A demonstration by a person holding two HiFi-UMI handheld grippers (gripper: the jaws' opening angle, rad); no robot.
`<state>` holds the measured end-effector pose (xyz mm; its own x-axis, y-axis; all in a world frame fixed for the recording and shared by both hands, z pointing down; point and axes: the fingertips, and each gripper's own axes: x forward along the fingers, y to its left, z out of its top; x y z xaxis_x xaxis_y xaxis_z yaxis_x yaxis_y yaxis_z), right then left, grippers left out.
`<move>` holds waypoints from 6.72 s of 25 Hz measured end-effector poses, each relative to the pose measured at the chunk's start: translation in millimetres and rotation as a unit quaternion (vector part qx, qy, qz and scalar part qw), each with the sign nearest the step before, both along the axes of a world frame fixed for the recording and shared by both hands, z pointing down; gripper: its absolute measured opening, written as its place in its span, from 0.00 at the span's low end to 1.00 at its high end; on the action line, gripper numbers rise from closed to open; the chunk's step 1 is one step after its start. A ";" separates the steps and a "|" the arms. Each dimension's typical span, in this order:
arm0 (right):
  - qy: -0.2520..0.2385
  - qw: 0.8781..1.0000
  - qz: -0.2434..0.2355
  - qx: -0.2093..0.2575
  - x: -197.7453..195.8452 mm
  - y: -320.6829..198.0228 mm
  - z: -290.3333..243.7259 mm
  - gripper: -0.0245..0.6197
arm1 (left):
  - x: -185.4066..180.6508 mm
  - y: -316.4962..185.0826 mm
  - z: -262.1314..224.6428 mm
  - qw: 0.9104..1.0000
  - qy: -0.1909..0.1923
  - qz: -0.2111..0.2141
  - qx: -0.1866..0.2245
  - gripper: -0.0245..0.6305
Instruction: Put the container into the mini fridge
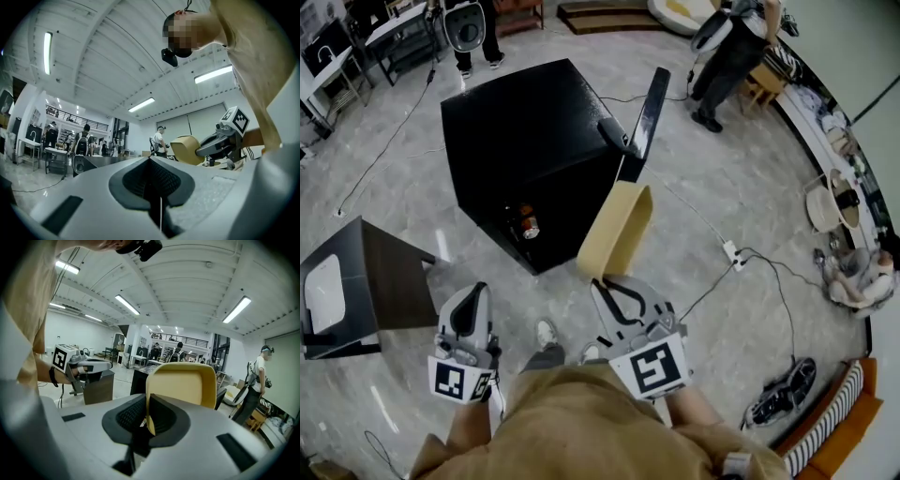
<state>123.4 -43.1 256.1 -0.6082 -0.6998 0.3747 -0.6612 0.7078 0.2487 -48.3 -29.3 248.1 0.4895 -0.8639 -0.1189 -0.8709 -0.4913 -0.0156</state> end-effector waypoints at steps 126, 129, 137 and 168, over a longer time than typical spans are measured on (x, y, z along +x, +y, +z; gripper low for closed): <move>0.304 0.943 -0.134 -0.023 -130.2 -297.0 392.5 0.06 | -16.0 -178.1 249.6 0.994 0.035 0.038 -0.097 0.04; 0.308 0.943 -0.127 -0.024 -129.9 -303.2 395.5 0.06 | -15.8 -177.5 250.3 0.994 0.033 0.041 -0.098 0.04; 0.326 0.939 -0.107 -0.026 -126.7 -321.2 403.7 0.06 | -14.6 -174.3 255.6 0.993 0.036 0.046 -0.103 0.04; 0.355 0.932 -0.071 -0.009 -123.1 -309.4 397.8 0.17 | -7.9 -167.5 256.0 0.992 0.051 0.063 -0.096 0.04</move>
<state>0.4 -352.4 653.9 -0.2885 -0.6199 0.7297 -0.2331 0.7847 0.5744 -56.3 -196.8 504.0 0.5882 -0.8087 -0.0121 -0.7953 -0.5810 0.1730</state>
